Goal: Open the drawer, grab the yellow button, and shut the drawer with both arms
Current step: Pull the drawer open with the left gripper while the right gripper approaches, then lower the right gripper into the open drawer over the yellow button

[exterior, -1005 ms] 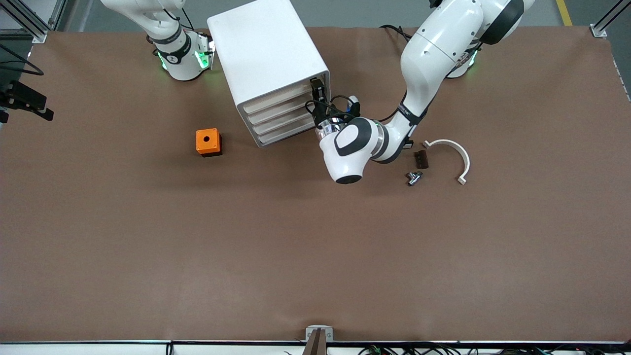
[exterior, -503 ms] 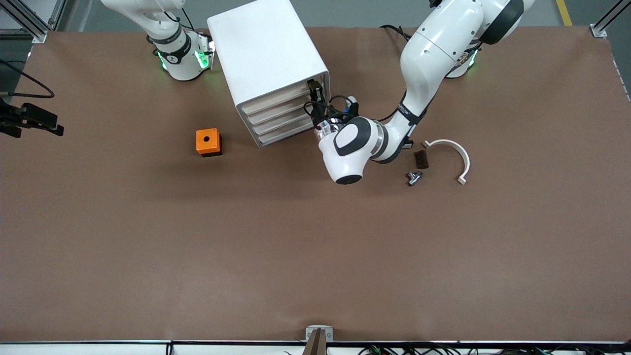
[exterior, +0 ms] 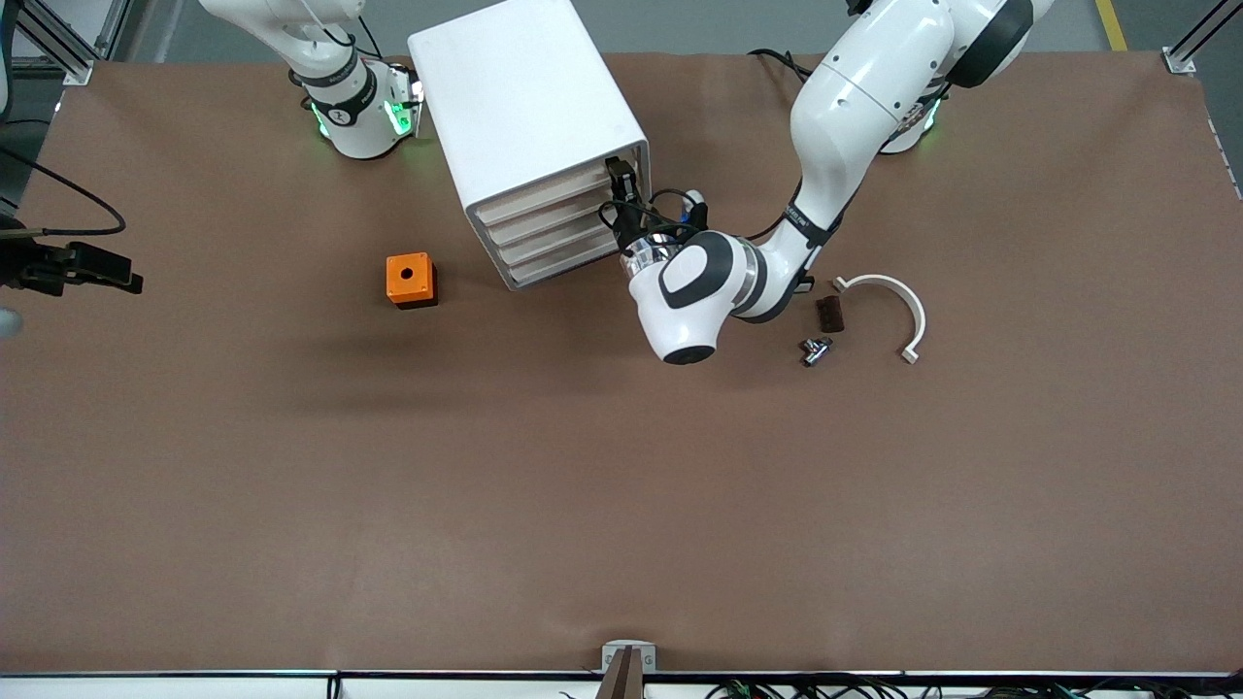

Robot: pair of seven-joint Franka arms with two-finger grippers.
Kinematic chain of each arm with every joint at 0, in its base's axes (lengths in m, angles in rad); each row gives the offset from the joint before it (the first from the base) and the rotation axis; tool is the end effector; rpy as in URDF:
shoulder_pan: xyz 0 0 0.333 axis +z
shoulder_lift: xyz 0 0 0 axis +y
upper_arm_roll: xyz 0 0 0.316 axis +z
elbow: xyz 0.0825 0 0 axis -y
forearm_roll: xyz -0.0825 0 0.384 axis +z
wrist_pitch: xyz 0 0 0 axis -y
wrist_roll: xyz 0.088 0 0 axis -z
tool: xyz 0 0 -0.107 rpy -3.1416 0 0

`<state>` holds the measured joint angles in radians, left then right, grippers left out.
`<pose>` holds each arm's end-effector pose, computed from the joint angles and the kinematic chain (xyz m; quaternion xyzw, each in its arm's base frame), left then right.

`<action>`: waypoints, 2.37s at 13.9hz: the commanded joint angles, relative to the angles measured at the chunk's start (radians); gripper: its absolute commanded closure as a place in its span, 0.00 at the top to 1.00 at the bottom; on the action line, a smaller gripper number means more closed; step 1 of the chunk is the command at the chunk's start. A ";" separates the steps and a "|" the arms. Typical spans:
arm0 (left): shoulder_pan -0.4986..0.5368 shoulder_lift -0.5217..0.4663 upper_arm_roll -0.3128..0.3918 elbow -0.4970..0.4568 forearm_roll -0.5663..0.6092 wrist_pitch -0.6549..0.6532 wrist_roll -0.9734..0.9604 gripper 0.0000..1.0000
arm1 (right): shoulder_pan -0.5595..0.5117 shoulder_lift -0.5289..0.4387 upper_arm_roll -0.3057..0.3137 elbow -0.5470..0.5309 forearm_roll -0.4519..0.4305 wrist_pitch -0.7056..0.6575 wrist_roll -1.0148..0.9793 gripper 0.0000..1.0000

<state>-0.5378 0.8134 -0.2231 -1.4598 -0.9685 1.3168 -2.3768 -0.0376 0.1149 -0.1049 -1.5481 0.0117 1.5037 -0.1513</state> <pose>0.4102 -0.4964 0.2391 -0.4481 -0.6041 0.5311 0.3902 0.5727 -0.0776 0.5650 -0.9968 -0.0042 0.0784 0.0114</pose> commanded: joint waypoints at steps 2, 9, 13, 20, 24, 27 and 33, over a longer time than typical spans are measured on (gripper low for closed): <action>0.058 -0.010 0.001 0.003 -0.021 0.036 0.019 0.08 | -0.016 0.020 0.013 0.022 -0.004 -0.005 0.025 1.00; 0.165 -0.011 0.001 0.007 -0.047 0.084 0.019 0.09 | 0.030 0.017 0.021 0.022 0.045 -0.014 0.292 1.00; 0.214 -0.010 0.002 0.021 -0.047 0.093 0.019 0.10 | 0.088 0.009 0.022 0.020 0.070 -0.026 0.454 1.00; 0.252 -0.003 0.002 0.021 -0.045 0.098 0.019 0.14 | 0.315 -0.046 0.022 0.011 0.073 -0.046 0.937 1.00; 0.263 -0.006 0.001 0.022 -0.062 0.104 0.132 0.81 | 0.393 -0.073 0.022 0.005 0.123 -0.042 1.094 1.00; 0.265 -0.007 0.002 0.042 -0.065 0.104 0.254 1.00 | 0.459 -0.078 0.022 0.005 0.129 -0.025 1.205 1.00; 0.249 -0.011 0.011 0.174 -0.039 0.098 0.637 1.00 | 0.639 -0.077 0.022 -0.024 0.129 0.070 1.488 1.00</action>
<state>-0.2791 0.8113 -0.2199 -1.3376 -1.0150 1.4167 -1.8441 0.5409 0.0544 -0.0736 -1.5382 0.1348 1.5294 1.2433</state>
